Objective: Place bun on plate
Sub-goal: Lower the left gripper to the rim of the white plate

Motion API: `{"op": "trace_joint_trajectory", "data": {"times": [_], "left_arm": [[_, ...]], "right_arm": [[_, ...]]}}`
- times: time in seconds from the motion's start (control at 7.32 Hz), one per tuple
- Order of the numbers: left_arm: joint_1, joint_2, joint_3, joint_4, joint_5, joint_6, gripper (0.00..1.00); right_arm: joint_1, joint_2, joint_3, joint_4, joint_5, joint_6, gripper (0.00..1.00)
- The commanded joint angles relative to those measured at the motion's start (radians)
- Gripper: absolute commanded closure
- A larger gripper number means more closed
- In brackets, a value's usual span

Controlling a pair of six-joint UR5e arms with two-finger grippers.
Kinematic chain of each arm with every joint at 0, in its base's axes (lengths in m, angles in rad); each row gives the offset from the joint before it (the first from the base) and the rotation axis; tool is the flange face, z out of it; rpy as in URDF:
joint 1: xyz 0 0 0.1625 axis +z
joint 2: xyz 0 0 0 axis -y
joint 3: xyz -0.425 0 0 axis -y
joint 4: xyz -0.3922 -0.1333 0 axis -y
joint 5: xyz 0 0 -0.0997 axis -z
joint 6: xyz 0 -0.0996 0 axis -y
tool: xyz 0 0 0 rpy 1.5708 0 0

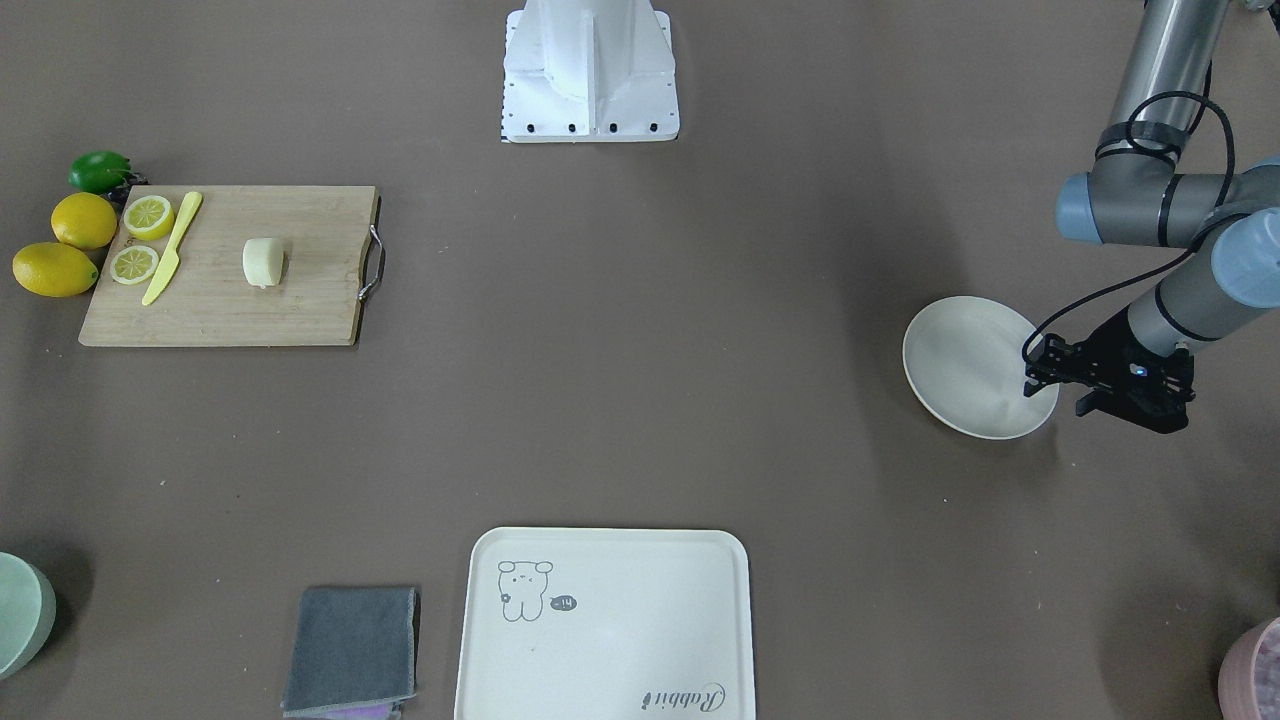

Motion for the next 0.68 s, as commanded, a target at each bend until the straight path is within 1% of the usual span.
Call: {"op": "trace_joint_trajectory", "data": {"times": [0.0, 0.14, 0.55], "left_arm": [[0.001, -0.001, -0.009, -0.001, -0.002, 0.001, 0.84], [0.001, -0.001, -0.009, -0.004, -0.012, 0.001, 1.0], [0.017, 0.004, -0.009, -0.021, -0.014, 0.0, 1.0]], "right_arm": [[0.0, 0.011, -0.005, 0.0, 0.0, 0.0, 0.0], [0.0, 0.014, -0.005, 0.0, 0.0, 0.0, 0.0], [0.002, 0.015, -0.004, 0.0, -0.006, 0.002, 0.0]]}}
